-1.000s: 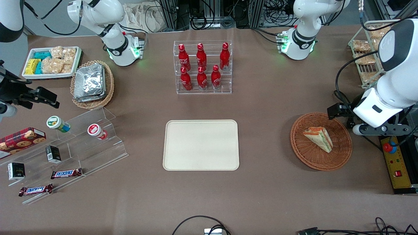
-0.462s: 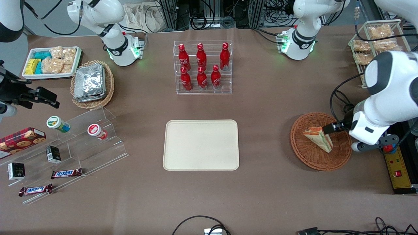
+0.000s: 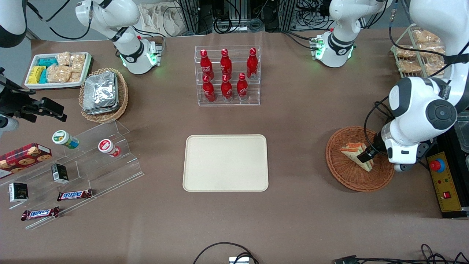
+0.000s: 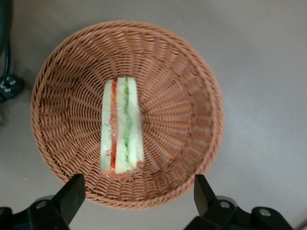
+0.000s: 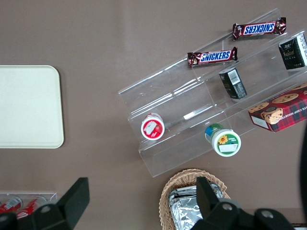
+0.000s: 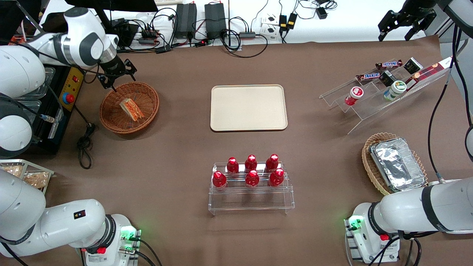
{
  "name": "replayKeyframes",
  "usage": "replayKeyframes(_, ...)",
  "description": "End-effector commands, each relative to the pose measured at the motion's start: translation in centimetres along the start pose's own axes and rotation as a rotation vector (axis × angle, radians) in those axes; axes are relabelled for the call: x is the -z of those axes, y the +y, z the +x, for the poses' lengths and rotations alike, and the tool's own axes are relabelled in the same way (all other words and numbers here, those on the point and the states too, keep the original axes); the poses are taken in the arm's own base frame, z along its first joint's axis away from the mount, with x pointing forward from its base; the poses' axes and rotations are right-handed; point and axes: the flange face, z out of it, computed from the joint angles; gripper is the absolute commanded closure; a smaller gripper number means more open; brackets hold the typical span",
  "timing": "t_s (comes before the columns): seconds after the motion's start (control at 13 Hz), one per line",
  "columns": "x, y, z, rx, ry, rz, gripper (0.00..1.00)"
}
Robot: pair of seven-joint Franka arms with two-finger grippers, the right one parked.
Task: Place sandwich from basket to tray
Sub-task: 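Close the left gripper on the sandwich and lift it from the basket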
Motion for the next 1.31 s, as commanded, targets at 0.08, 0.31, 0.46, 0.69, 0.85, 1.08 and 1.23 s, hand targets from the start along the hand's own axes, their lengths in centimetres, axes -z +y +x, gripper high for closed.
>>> replayKeyframes(0.08, -4.1, -3.7, -0.7, 0.101, 0.040, -0.038, 0.00)
replayKeyframes(0.31, -6.5, -4.5, -0.3, 0.135, 0.041, -0.063, 0.00)
replayKeyframes(0.46, -7.1, -4.5, -0.3, 0.137, 0.032, -0.062, 0.00)
replayKeyframes(0.69, -9.4, -4.3, -0.3, 0.137, 0.001, -0.055, 0.00)
replayKeyframes(0.85, -10.8, -3.8, -0.1, 0.136, -0.003, -0.072, 0.00)
replayKeyframes(1.08, -10.3, -3.6, 0.5, 0.143, 0.003, -0.082, 0.50)
replayKeyframes(1.23, -9.5, -3.2, 0.8, 0.175, 0.015, -0.093, 1.00)
